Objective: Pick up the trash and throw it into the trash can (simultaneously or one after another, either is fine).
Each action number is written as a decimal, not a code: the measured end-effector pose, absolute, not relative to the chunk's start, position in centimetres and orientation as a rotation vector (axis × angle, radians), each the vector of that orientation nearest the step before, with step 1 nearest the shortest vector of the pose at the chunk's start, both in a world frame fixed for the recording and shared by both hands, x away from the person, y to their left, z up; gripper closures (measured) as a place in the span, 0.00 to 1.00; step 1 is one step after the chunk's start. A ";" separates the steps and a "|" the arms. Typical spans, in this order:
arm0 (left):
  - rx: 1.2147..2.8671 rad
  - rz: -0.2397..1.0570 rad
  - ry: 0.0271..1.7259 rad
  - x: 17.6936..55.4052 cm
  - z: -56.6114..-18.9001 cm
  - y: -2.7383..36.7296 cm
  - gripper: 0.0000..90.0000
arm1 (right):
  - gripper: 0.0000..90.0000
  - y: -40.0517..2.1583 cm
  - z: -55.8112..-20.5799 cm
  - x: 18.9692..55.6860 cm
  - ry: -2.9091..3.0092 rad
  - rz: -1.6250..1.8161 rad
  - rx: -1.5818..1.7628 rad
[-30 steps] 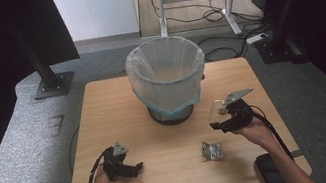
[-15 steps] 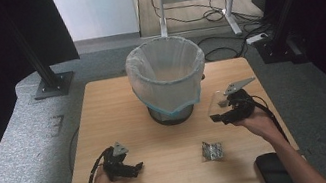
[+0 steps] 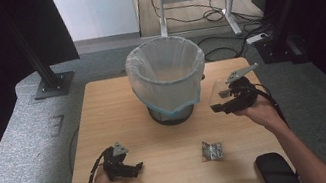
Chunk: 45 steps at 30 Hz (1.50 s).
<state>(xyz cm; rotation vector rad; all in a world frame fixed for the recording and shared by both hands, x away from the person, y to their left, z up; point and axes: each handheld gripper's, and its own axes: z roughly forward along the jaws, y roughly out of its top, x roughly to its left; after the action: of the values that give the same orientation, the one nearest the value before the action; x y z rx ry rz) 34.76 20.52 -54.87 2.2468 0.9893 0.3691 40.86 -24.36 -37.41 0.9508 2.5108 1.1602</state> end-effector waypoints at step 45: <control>2.248 0.369 0.989 34.8 -54.9 20.5 0.00 | 0.33 -20.3 -26.2 46.1 2.500 1.170 0.919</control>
<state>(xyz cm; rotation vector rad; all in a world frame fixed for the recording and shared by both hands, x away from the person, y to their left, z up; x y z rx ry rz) 34.76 20.52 -54.88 2.2479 0.9886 0.3693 46.09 -20.33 -26.16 0.9189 2.4996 1.1697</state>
